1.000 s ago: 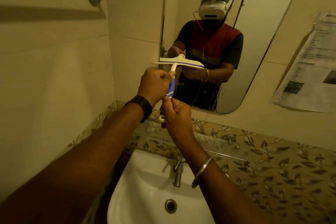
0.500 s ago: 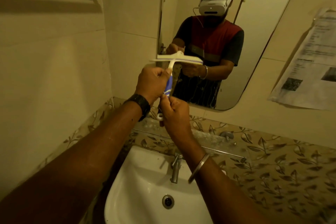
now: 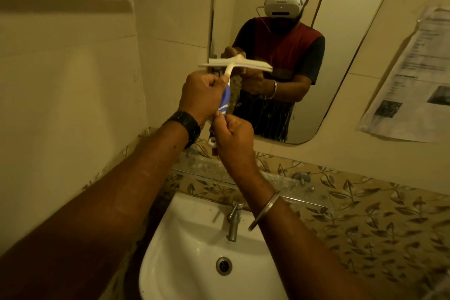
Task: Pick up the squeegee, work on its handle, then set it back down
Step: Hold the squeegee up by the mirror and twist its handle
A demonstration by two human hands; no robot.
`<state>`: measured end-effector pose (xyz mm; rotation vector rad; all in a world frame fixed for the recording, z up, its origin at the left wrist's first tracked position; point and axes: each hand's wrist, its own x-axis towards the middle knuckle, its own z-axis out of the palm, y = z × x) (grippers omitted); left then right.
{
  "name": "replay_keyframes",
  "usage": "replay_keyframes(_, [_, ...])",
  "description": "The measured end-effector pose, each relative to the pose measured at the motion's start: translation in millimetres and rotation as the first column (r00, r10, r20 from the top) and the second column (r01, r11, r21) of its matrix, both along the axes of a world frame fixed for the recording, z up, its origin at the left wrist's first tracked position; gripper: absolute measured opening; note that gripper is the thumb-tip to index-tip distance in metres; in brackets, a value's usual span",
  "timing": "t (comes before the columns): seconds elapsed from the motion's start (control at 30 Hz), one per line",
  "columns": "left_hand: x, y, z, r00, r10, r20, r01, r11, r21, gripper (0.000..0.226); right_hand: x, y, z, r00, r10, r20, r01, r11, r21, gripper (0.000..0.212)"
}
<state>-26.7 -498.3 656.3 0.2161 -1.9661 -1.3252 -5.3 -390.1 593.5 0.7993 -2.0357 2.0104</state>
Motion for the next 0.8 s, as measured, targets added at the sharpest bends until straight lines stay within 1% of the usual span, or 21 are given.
replay_keyframes(0.1, [6.1, 2.2, -38.3, 0.996, 0.004, 0.084, -0.004, 1.000, 0.002, 0.050, 9.9, 4.7, -35.0, 0.996, 0.023, 0.081, -0.024, 1.000, 0.020, 0.044])
replay_keyframes(0.17, [9.0, 5.3, -49.9, 0.991, 0.004, 0.134, -0.002, 1.000, -0.013, 0.048, 14.5, 7.0, -44.7, 0.992, 0.019, 0.123, -0.023, 0.999, 0.025, 0.043])
replay_keyframes(0.2, [9.8, 6.0, -48.9, 0.991, -0.001, 0.133, 0.002, 1.000, -0.010, 0.047, 15.2, 7.8, -42.5, 0.993, 0.018, 0.118, -0.021, 0.999, 0.024, 0.043])
replay_keyframes(0.33, [7.1, 3.3, -10.6, 1.000, 0.012, 0.008, -0.012, 1.000, -0.004, 0.047, 9.8, 6.1, -4.6, 1.000, 0.008, -0.017, -0.007, 1.000, 0.024, 0.043])
replay_keyframes(0.4, [4.6, 0.2, 7.5, 0.999, 0.024, -0.027, -0.024, 1.000, -0.001, 0.045, 3.9, 1.3, 11.6, 0.999, 0.005, -0.050, -0.004, 1.000, 0.012, 0.044])
replay_keyframes(0.47, [1.8, -1.1, 11.0, 0.999, 0.031, -0.035, -0.031, 0.999, -0.013, 0.043, 0.0, -2.3, 13.6, 0.999, 0.001, -0.054, -0.001, 1.000, 0.016, 0.045])
replay_keyframes(0.6, [0.2, -0.7, -22.1, 1.000, 0.016, 0.020, -0.016, 1.000, -0.001, 0.047, 2.4, 2.4, -17.8, 1.000, 0.004, 0.017, -0.005, 0.999, 0.042, 0.045])
replay_keyframes(0.7, [3.8, 3.5, -56.5, 0.992, 0.022, 0.123, -0.025, 0.999, 0.025, 0.050, 10.7, 7.9, -48.9, 0.993, 0.012, 0.115, -0.017, 0.999, 0.049, 0.044])
replay_keyframes(0.8, [9.3, 8.9, -70.3, 0.985, 0.003, 0.174, -0.008, 1.000, 0.029, 0.048, 17.8, 11.5, -59.5, 0.989, 0.019, 0.143, -0.028, 0.998, 0.061, 0.044])
